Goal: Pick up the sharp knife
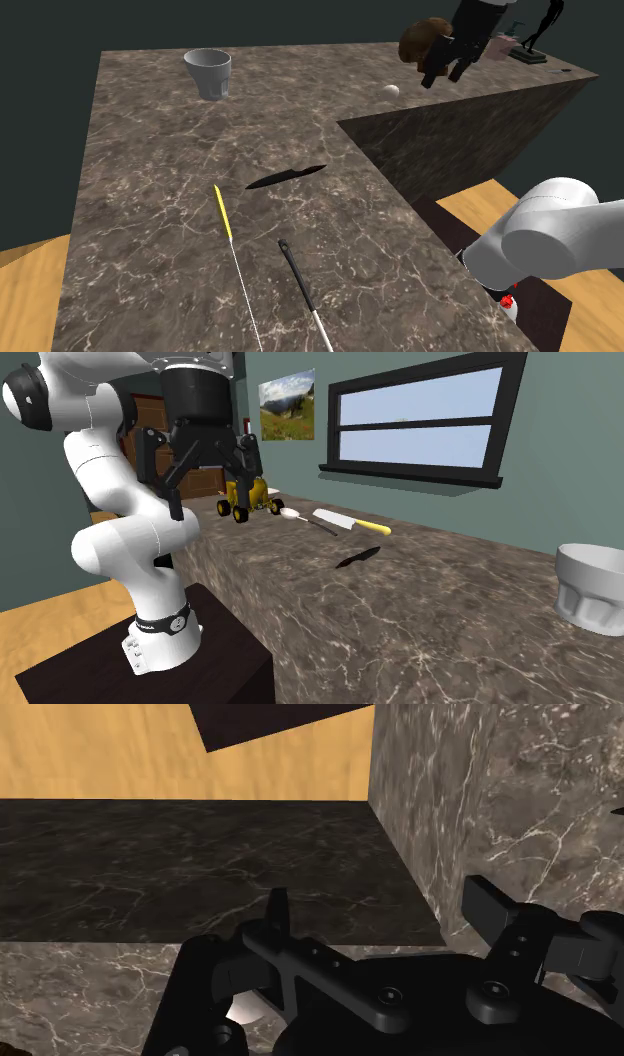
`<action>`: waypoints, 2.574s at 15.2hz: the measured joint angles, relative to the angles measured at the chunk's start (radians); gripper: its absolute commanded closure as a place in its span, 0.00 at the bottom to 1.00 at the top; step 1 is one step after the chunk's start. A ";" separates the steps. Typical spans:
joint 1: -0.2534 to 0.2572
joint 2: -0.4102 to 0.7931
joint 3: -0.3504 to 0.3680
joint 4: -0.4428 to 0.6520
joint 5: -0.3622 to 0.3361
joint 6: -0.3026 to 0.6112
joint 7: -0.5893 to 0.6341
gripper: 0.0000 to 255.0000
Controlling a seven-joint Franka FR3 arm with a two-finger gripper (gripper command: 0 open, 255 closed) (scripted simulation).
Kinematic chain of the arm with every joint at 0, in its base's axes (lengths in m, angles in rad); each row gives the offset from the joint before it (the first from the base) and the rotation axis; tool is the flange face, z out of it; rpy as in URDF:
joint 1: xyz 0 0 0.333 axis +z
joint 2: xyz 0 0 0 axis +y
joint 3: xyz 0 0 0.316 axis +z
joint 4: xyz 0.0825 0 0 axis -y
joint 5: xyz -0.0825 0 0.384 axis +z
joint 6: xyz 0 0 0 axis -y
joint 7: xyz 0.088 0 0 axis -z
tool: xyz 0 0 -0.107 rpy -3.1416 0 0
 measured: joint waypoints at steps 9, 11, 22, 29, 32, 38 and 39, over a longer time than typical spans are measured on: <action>0.111 0.180 0.038 0.044 0.048 0.095 -0.109 0.00; 0.142 0.225 0.053 0.053 0.063 0.119 -0.139 0.00; 0.293 0.477 0.145 0.156 0.127 0.208 -0.312 0.00; 0.381 0.616 0.221 0.220 0.152 0.248 -0.410 0.00; 0.400 0.642 0.238 0.218 0.157 0.268 -0.433 0.00; 0.403 0.668 0.242 0.167 0.156 0.342 -0.438 0.00; 0.403 0.670 0.242 0.164 0.156 0.348 -0.438 1.00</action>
